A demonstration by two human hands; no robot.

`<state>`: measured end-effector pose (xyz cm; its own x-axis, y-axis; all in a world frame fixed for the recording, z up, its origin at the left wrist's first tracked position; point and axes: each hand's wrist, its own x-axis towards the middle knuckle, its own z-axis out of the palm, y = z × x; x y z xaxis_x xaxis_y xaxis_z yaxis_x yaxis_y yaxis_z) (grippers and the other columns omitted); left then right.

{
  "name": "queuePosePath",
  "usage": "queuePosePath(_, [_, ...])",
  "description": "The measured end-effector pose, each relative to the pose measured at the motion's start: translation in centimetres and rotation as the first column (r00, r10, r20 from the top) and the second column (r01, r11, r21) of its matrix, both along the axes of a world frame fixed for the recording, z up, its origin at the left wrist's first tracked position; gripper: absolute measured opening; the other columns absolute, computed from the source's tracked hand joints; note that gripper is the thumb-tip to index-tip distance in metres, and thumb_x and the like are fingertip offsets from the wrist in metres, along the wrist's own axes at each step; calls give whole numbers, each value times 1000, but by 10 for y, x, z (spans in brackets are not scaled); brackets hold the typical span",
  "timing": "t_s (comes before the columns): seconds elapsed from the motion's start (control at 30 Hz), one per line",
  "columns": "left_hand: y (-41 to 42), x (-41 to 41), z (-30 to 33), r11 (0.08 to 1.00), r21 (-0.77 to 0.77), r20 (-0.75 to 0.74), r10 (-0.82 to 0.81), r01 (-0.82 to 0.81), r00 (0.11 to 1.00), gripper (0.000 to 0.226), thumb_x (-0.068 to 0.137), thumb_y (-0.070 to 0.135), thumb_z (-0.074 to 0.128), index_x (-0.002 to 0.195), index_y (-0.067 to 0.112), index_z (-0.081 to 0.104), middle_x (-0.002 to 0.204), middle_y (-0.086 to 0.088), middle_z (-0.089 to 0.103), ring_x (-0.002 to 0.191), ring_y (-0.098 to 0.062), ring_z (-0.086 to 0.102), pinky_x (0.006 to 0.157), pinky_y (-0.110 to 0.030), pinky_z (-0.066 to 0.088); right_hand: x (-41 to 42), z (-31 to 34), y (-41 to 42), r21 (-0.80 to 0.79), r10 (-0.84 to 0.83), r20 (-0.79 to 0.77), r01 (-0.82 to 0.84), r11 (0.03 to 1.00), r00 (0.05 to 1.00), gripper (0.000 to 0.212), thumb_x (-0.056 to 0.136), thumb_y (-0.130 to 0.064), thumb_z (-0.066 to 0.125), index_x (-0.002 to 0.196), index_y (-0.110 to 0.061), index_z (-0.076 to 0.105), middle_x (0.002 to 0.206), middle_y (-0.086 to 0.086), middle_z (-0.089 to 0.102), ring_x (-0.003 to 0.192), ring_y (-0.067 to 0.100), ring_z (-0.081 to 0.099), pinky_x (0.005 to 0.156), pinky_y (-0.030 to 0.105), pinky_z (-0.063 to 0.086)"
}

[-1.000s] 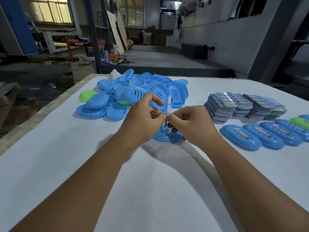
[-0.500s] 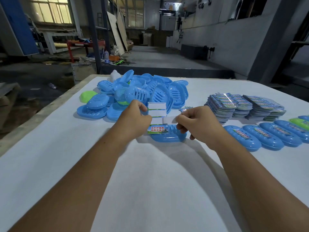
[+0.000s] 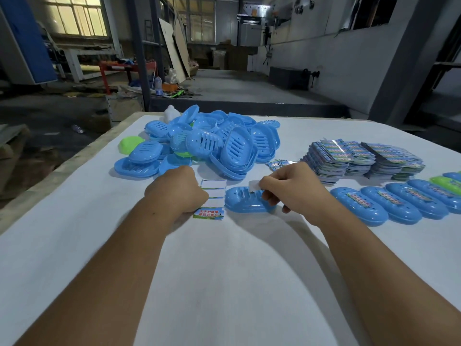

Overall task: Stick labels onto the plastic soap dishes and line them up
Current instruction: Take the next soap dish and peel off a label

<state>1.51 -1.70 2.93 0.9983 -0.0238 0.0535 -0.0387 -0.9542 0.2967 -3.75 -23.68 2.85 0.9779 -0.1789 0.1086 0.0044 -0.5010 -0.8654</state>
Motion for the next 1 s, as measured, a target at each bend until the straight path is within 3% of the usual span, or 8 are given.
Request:
queuePosePath(0.2, [1,-7,-2,989,126,104,59,-72,993,17,79,31,64,93,22,63,88,1,62,83,-22,59,59,-29,36,1,-1,3,-3,-9,40,10,1000,999,24,80,-20,66,59,-15,74,63,3,73,54,14,59,42,22,44])
queuePosePath(0.27, [-3,-8,1,998,13,163,60,-63,985,16,82,37,64,92,25,63,92,3,64,88,-23,61,65,-30,40,1,-1,4,14,-11,69,10,1000,998,25,81,-19,65,57,-16,73,62,1,72,53,12,60,42,22,43])
queuePosePath(0.33, [-12,-8,4,975,-221,198,13,31,980,12,80,38,66,79,26,64,79,11,67,82,-16,63,68,-30,45,1,-1,6,38,-8,94,4,999,996,25,81,-18,66,57,-15,72,62,1,72,51,11,59,41,22,42])
queuePosePath(0.43, [-30,-13,5,796,-558,223,-129,235,966,21,79,35,73,63,22,68,49,17,58,51,1,53,53,-20,45,1,0,8,49,-15,115,10,999,993,22,80,-19,68,61,-11,71,61,3,71,50,11,58,41,22,40])
queuePosePath(0.5, [-40,-19,3,678,-661,232,-223,321,947,21,79,37,75,64,23,72,47,13,54,44,-1,44,46,-12,38,0,0,9,38,-12,132,7,999,991,21,78,-23,70,62,-10,72,62,5,71,50,11,58,42,23,41])
queuePosePath(0.63, [-46,-21,0,589,-727,209,-301,353,931,17,83,34,73,67,36,76,53,10,57,48,-3,46,50,-16,40,0,-1,9,30,-13,160,9,1000,987,23,68,-36,70,62,-14,71,60,4,70,50,11,58,42,24,41])
queuePosePath(0.9, [-46,-22,-1,564,-774,134,-299,288,945,23,86,33,74,70,16,77,63,0,67,48,-8,49,57,-27,44,4,-4,6,0,-4,180,4,1000,984,14,76,-30,73,65,-20,73,62,8,69,50,12,55,44,26,41])
queuePosePath(1.0, [-44,-20,-2,577,-766,139,-281,283,950,21,86,33,74,70,19,78,63,2,69,47,-5,52,52,-20,45,3,-4,5,9,58,181,-61,998,982,22,85,-28,73,67,-15,74,62,3,71,50,9,57,42,24,41])
